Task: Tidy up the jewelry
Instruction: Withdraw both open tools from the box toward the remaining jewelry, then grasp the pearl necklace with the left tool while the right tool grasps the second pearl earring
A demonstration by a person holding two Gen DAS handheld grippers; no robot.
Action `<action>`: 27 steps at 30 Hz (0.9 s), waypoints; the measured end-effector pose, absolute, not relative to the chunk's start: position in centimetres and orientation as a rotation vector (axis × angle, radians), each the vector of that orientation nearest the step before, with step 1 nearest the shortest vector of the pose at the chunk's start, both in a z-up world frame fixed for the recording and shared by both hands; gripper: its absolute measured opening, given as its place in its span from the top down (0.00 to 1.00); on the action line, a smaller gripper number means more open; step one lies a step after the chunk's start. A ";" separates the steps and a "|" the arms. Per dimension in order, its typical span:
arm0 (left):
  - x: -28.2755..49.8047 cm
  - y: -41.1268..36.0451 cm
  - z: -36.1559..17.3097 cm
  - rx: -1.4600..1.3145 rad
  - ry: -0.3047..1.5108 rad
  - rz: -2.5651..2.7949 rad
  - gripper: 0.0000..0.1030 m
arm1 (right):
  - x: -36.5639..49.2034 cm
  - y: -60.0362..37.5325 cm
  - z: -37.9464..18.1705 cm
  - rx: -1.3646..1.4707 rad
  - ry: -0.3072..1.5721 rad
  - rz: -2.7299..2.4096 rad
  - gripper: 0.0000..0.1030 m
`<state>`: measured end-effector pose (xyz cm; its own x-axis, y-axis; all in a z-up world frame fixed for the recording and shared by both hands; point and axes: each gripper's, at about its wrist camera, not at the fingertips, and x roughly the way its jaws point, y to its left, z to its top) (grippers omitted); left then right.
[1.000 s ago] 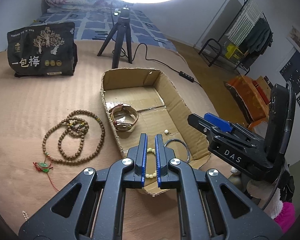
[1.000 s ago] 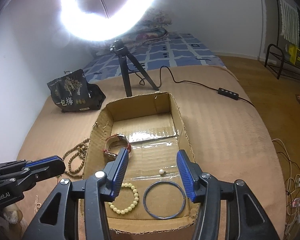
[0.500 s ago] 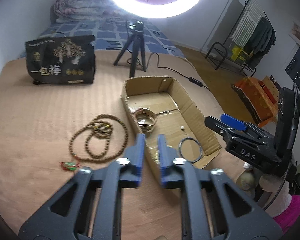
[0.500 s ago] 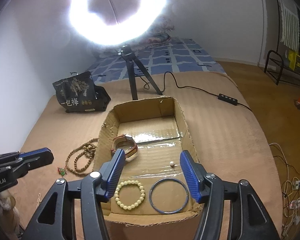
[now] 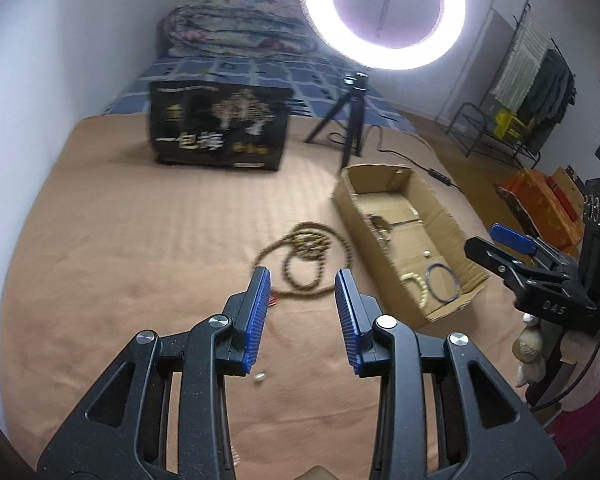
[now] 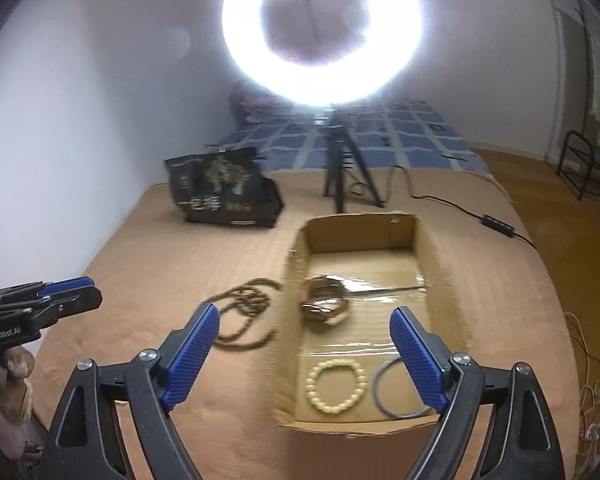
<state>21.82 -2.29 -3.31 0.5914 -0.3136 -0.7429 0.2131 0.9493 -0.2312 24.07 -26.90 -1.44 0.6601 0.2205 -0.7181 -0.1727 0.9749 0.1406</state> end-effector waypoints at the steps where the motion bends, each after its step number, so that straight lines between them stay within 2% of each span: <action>1: 21.5 -1.4 -3.4 -0.121 0.888 -0.296 0.67 | 24.0 -26.2 -1.4 0.055 0.820 0.236 0.10; 17: 17.0 5.4 -8.4 -0.139 0.996 -0.233 0.67 | 23.2 -18.3 -4.9 0.030 0.899 0.405 0.10; 23: 15.5 6.0 -12.0 -0.144 1.089 -0.222 0.67 | 22.0 -15.5 -7.6 -0.024 0.962 0.458 0.14; 27: 14.6 5.7 -14.1 -0.146 1.144 -0.224 0.67 | 21.5 -13.5 -9.7 -0.069 1.001 0.496 0.22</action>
